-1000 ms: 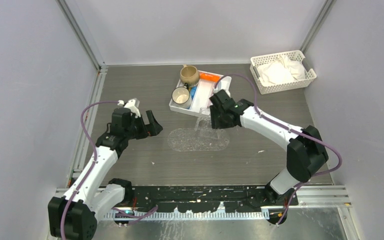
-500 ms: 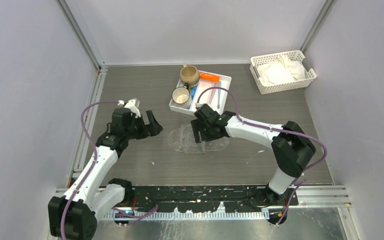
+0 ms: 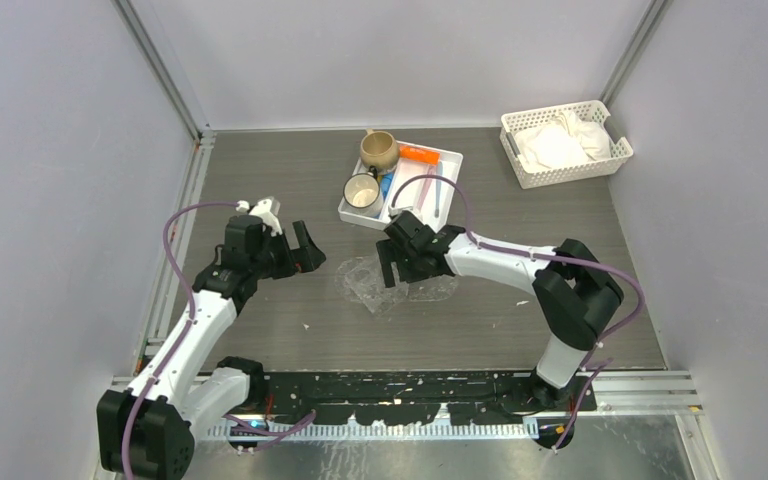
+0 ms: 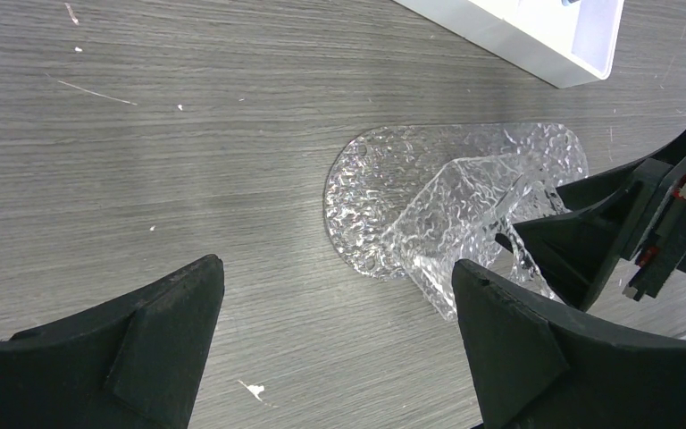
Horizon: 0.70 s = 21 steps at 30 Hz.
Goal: Prepare toiletry sets of a toothbrush and toothpaste on the tray
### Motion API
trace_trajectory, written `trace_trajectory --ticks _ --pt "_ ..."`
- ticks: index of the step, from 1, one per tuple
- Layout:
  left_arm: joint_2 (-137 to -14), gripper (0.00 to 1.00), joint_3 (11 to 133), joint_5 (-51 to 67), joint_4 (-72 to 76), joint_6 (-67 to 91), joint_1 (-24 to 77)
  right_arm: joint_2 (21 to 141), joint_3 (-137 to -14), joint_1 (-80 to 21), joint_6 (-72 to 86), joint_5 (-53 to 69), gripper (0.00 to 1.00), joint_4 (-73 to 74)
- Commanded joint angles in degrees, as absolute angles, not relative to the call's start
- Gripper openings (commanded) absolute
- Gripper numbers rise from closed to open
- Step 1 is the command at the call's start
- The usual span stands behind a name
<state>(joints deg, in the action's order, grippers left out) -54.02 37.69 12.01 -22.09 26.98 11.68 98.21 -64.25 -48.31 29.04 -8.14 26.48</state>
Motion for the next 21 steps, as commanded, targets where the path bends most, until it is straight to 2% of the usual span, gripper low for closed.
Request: trace_trajectory --ticks 1,8,18,21 --pt "-54.0 1.0 38.2 12.0 -20.7 26.6 11.8 97.3 -62.9 -48.5 30.2 -10.5 0.87 23.8" --pt "-54.8 1.0 38.0 12.3 -19.9 26.8 11.8 91.5 -62.3 -48.4 29.7 -13.4 0.87 24.1" --pt "-54.7 1.0 38.1 12.5 -20.2 26.9 11.8 91.6 -67.4 -48.5 26.0 -17.7 0.89 27.1" --pt "-54.4 1.0 38.1 12.1 -20.6 26.5 11.8 87.7 -66.1 -48.5 26.2 -17.7 0.89 27.5"
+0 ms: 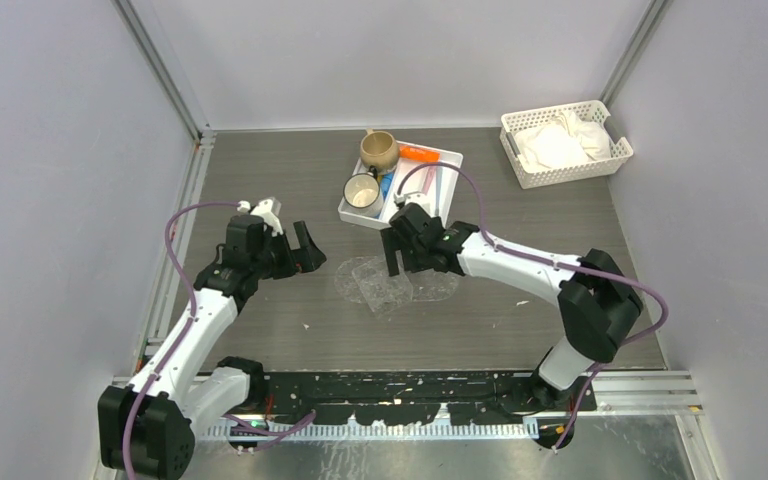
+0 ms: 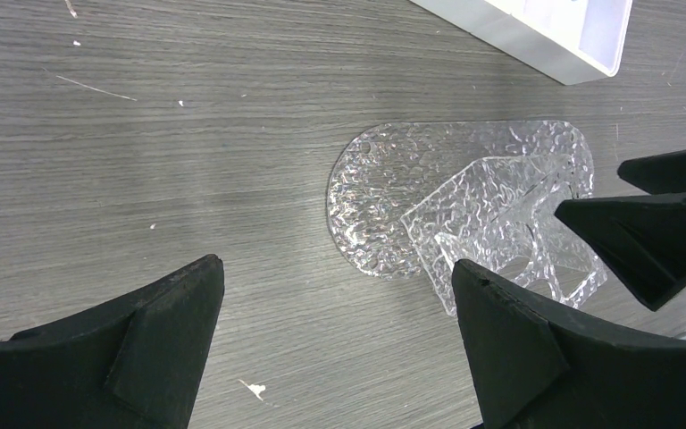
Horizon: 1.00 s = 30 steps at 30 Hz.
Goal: Prepare toiletry sets of a toothbrush and toothpaste on the tray
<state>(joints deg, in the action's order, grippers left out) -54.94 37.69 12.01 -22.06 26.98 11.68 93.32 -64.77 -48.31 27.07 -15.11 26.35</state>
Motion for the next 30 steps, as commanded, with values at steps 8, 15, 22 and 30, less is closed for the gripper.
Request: trace_trajectory --ticks 8,15,22,30 --pt "-54.9 1.0 37.4 12.5 -19.4 27.2 11.8 74.4 -60.0 -50.0 29.3 -16.6 0.88 31.3" --pt "-54.8 1.0 37.4 12.4 -19.2 27.5 11.8 67.1 -47.5 -53.7 35.9 -16.2 0.83 28.2" --pt "-54.9 1.0 37.4 12.5 -19.2 27.7 11.8 64.8 -33.6 -54.1 46.2 -11.1 0.64 12.0" --pt "-54.8 1.0 38.0 12.2 -20.1 27.2 11.8 69.4 -32.6 -55.5 48.0 -9.9 0.71 4.1"
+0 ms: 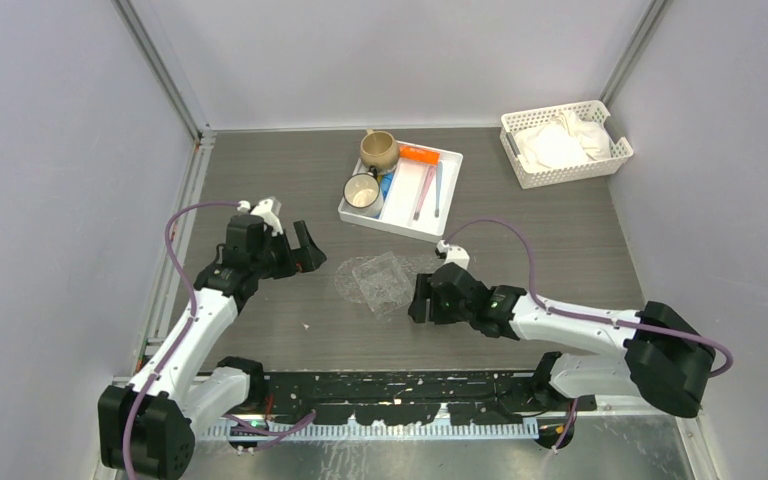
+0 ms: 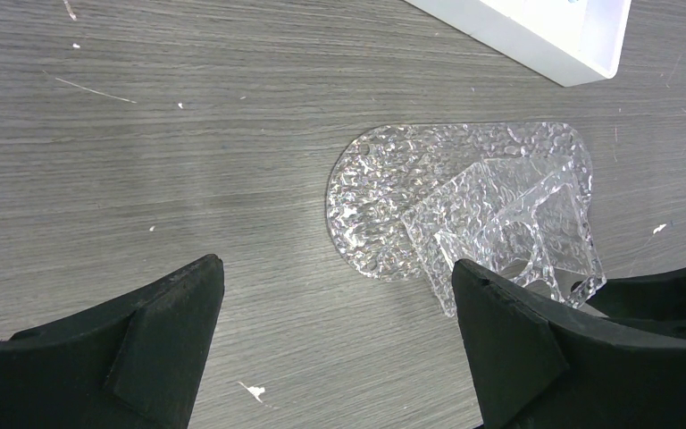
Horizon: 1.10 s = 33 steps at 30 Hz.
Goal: Prepare toiletry sets of a toothbrush and toothpaste on the tray
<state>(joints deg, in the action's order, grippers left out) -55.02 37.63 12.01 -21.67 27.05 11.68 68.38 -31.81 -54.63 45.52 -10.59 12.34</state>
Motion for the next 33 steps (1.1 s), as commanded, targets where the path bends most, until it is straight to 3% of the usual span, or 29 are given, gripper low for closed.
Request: trace_trajectory --ticks 1,21,33 --pt "-54.9 1.0 38.0 12.2 -20.1 27.2 11.8 69.9 -32.8 -55.6 48.1 -9.9 0.72 3.7" --pt "-54.9 1.0 38.9 11.5 -21.3 26.1 11.8 80.0 -44.6 -55.2 43.0 -23.3 0.75 14.7" --pt "-54.9 1.0 37.9 11.9 -20.5 26.3 11.8 79.3 -44.5 -47.5 39.9 -21.2 0.75 14.1"
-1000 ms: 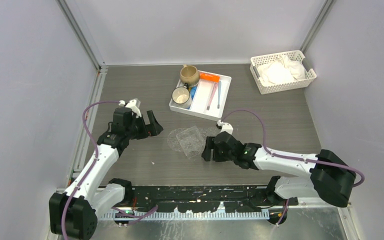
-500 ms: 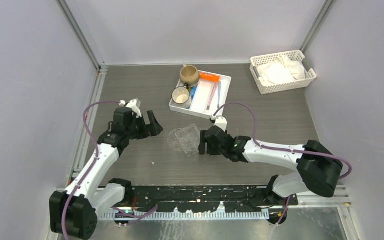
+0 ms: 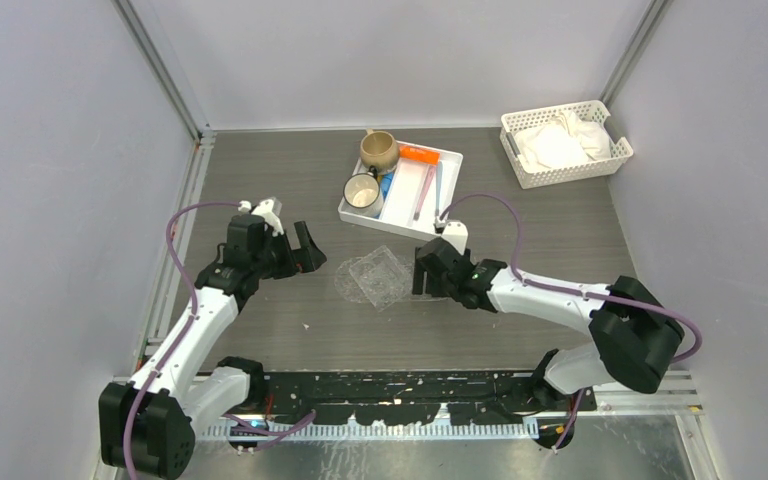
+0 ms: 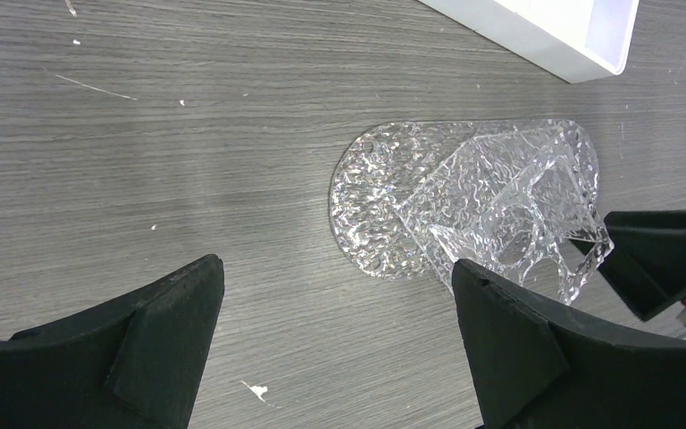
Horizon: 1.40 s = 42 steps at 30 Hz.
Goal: Prepare toiletry sets of a toothbrush and toothpaste on the tray
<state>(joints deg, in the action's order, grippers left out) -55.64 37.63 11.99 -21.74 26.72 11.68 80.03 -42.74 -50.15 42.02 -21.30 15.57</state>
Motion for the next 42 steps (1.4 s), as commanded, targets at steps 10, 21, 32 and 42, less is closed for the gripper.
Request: trace_trajectory --ticks 10,21,32,42 --pt "-55.2 1.0 37.6 12.1 -20.1 26.4 11.8 79.7 -44.7 -44.5 36.7 -17.8 0.75 13.2" --pt "-56.3 1.0 37.0 12.6 -18.7 27.0 11.8 70.6 -41.3 -47.6 37.5 -15.1 0.71 15.7" --pt "-55.7 1.0 37.5 12.1 -19.7 26.6 11.8 73.9 -48.5 -50.3 34.9 -16.4 0.71 18.5" --pt "-56.1 1.0 38.0 12.1 -19.9 26.2 11.8 77.2 -46.8 -50.4 35.3 -16.2 0.71 15.0"
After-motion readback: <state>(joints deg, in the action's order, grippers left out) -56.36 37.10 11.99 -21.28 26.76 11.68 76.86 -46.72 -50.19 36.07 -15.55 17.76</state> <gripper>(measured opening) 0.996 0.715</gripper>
